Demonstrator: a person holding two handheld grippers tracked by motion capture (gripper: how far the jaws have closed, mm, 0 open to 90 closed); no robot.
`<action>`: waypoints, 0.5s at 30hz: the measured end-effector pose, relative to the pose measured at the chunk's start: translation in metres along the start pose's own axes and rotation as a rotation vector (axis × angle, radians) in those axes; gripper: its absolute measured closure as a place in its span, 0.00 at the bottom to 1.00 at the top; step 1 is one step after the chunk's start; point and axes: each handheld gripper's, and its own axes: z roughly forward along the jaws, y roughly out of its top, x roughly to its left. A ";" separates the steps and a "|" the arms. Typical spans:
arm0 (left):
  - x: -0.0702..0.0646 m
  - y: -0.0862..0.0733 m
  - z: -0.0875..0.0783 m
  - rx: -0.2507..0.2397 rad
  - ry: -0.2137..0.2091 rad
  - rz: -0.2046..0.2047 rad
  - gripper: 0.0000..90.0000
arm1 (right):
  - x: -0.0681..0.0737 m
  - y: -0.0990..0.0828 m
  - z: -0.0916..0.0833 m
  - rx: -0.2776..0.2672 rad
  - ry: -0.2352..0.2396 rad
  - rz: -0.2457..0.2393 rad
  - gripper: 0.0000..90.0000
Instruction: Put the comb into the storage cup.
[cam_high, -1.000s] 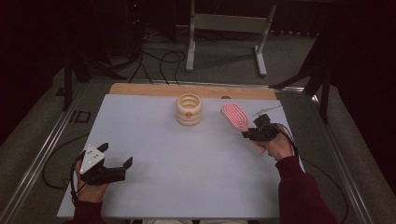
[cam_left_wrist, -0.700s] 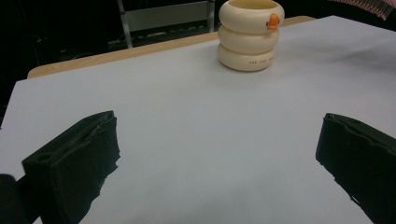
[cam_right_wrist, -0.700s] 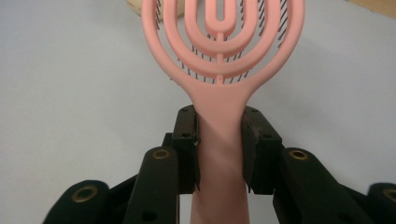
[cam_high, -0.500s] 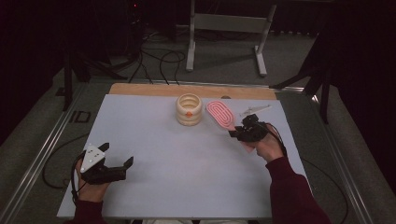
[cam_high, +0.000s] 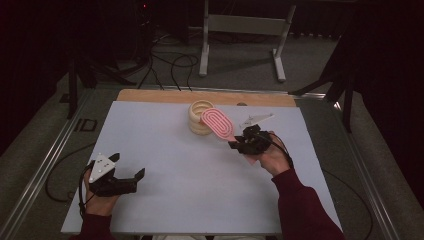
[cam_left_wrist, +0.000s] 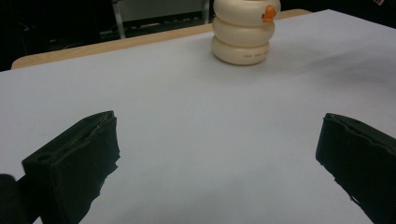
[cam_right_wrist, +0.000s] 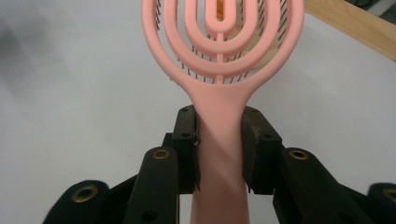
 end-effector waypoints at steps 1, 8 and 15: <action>0.000 0.000 0.000 0.002 -0.001 0.000 0.00 | 0.003 0.001 0.002 -0.001 0.006 -0.009 0.78; -0.003 0.003 0.002 0.001 -0.012 0.001 0.00 | 0.024 0.010 0.014 -0.016 0.046 -0.043 0.78; -0.007 0.007 0.006 0.012 -0.028 0.004 0.00 | 0.041 0.016 0.025 -0.033 0.080 -0.062 0.78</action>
